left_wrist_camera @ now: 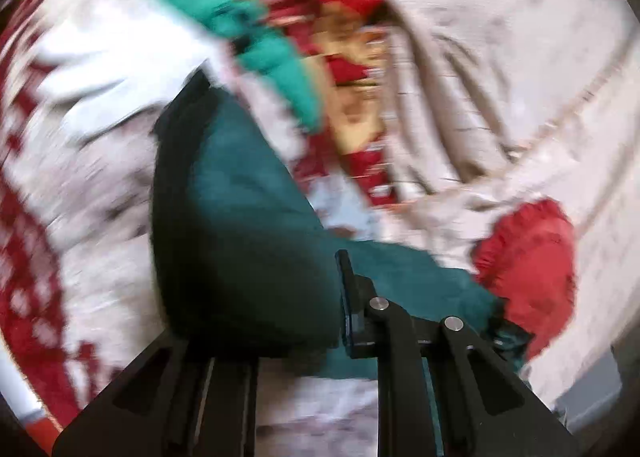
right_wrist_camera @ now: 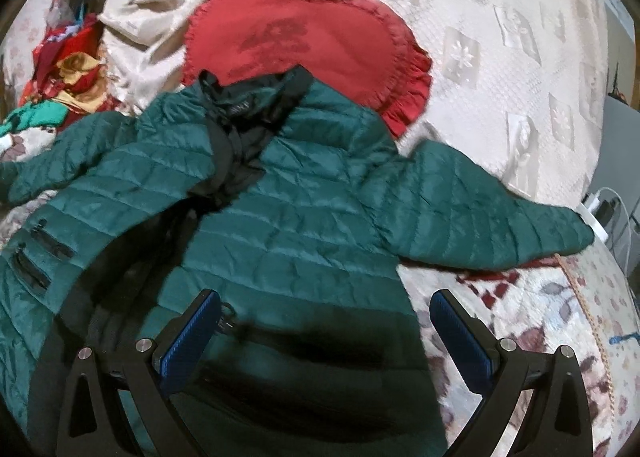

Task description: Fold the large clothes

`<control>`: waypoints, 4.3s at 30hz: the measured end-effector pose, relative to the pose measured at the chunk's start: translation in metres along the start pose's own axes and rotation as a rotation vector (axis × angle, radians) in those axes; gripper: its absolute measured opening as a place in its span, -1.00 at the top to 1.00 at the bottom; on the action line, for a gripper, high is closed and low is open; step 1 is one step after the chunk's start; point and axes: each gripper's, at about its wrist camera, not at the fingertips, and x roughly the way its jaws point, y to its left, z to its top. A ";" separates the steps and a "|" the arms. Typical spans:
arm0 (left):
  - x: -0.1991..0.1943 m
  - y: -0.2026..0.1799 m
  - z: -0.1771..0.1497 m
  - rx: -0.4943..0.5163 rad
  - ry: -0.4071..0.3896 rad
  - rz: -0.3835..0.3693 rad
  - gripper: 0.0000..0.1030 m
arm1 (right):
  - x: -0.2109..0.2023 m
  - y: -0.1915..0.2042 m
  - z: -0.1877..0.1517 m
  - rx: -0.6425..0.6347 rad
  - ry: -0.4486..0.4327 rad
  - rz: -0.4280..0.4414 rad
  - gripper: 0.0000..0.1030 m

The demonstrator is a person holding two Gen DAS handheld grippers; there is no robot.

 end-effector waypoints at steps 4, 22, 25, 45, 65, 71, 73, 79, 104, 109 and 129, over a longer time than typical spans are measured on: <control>-0.002 -0.075 0.002 0.108 0.003 -0.124 0.72 | 0.009 -0.013 -0.009 0.024 0.090 -0.016 -1.00; 0.102 -0.334 -0.172 0.423 0.354 -0.475 0.71 | 0.019 -0.040 -0.041 0.020 0.265 0.050 -1.00; 0.125 -0.339 -0.200 0.419 0.417 -0.470 0.71 | 0.020 -0.046 -0.043 0.032 0.283 0.072 -1.00; 0.190 -0.365 -0.294 0.397 0.767 -0.504 -0.23 | 0.034 -0.052 -0.047 0.051 0.351 0.131 -1.00; 0.170 -0.223 -0.124 0.213 0.294 -0.130 -0.30 | 0.038 -0.033 0.061 0.201 -0.009 0.219 -1.00; 0.203 -0.207 -0.136 0.183 0.384 0.015 -0.33 | 0.134 -0.012 0.087 0.295 0.152 0.456 -1.00; 0.209 -0.210 -0.139 0.204 0.387 0.043 -0.33 | 0.169 -0.013 0.079 0.326 0.273 0.446 -1.00; 0.190 -0.235 -0.129 0.208 0.270 0.034 -0.33 | 0.162 -0.024 0.094 0.397 0.260 0.403 -0.89; 0.215 -0.300 -0.190 0.581 0.478 0.074 -0.42 | 0.182 0.045 0.106 0.220 0.334 0.315 -0.91; 0.201 -0.306 -0.181 0.542 0.429 0.029 -0.42 | 0.155 0.016 0.124 0.263 0.195 0.226 -0.90; 0.195 -0.314 -0.203 0.579 0.400 0.026 -0.42 | 0.127 -0.386 0.048 0.758 0.149 -0.317 -0.68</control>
